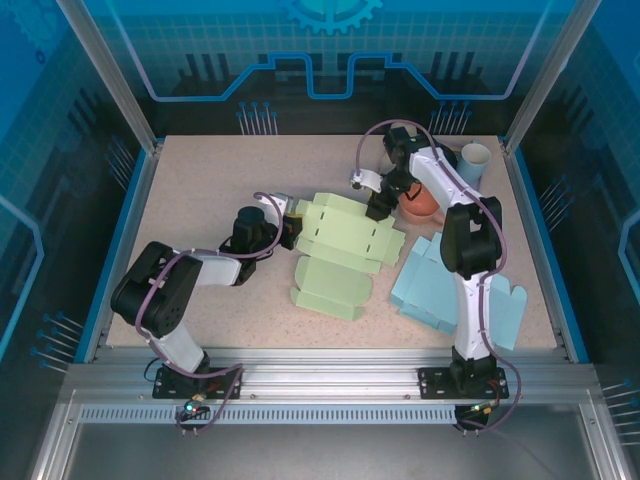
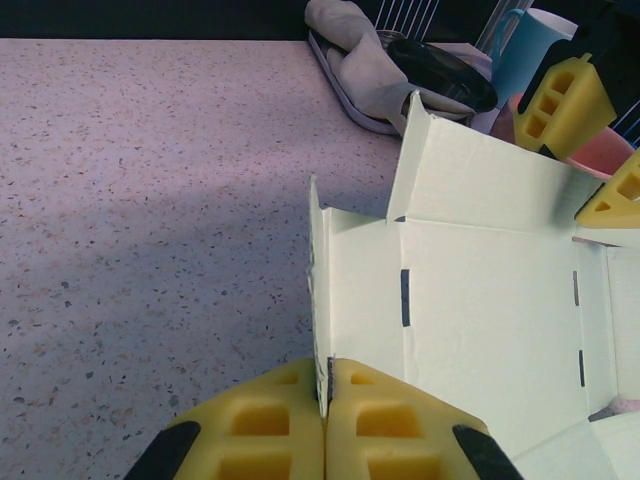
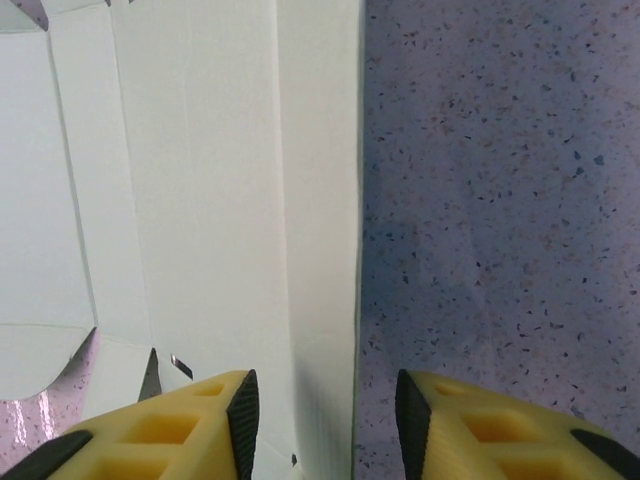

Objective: Fold the paper box

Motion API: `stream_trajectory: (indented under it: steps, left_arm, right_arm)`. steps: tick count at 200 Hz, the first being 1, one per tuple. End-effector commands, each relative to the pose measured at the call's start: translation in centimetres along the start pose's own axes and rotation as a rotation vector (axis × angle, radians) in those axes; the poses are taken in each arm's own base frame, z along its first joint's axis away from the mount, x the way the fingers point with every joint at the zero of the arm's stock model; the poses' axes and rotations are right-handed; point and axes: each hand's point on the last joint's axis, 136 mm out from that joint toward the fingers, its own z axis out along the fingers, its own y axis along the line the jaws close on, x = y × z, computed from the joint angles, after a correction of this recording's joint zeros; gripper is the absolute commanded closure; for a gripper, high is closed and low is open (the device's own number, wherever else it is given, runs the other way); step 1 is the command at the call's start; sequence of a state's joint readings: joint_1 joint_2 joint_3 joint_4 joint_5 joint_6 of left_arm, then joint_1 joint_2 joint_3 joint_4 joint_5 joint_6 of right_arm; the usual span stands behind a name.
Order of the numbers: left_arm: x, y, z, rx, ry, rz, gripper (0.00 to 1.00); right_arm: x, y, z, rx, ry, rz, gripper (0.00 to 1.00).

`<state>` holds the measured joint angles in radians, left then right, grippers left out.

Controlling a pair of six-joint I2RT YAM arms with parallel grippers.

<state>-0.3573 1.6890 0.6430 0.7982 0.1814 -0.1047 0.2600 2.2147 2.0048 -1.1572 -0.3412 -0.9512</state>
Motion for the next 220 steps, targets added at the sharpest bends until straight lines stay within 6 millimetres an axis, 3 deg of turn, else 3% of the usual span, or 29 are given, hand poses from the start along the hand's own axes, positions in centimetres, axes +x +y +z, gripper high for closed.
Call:
stream_trajectory:
  steps: [1,107,143,198,220]
  left_arm:
    - [-0.4,-0.3,0.0,0.026,-0.017,0.006,1.0]
    - [-0.4,-0.1,0.1,0.019,-0.011,0.002,1.0]
    - [-0.4,-0.1,0.2,0.015,-0.011,0.001,1.0]
    - [-0.4,0.0,0.3,0.011,-0.002,-0.003,1.0]
    - [-0.4,0.0,0.3,0.01,-0.001,-0.003,1.0]
  right_arm:
    - [-0.2,0.5,0.3,-0.038,0.006,0.003,0.6]
    - [0.2,1.3,0.7,-0.073,0.038,-0.011,0.69]
    - [0.3,1.3,0.5,-0.074,0.04,-0.011,0.8]
    - [0.3,1.6,0.5,-0.09,0.046,-0.01,0.88]
    - [0.5,1.7,0.4,-0.099,0.052,-0.014,1.0]
